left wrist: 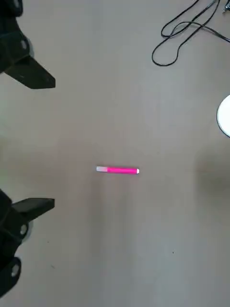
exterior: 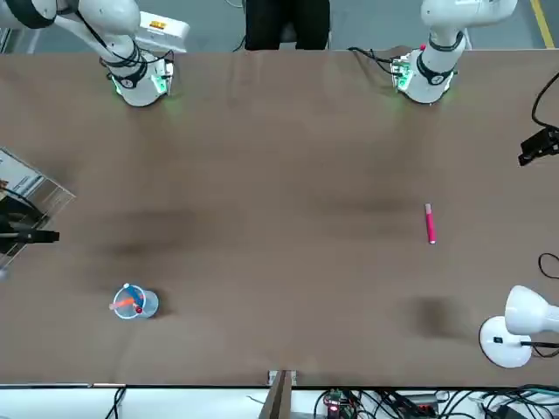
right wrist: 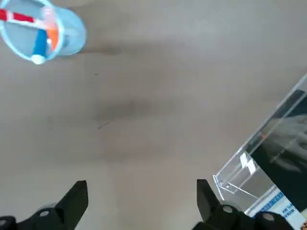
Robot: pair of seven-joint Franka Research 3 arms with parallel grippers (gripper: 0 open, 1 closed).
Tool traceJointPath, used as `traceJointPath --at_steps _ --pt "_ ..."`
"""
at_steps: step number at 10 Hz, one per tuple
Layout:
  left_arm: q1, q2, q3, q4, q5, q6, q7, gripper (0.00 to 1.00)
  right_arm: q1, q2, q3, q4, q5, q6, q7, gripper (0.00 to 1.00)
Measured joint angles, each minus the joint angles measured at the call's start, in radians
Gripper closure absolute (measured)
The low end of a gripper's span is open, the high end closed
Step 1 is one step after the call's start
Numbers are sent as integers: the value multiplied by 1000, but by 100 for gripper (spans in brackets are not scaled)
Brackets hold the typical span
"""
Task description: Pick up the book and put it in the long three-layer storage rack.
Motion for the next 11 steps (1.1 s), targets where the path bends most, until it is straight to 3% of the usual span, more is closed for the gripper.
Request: traceJointPath --at_steps 5,11 --pt "0 1 0 0 0 0 0 0 99 -46 -5 -9 -47 44 1 0" --pt "0 2 0 1 0 0 0 0 123 -188 -8 -131 -82 162 -1 0"
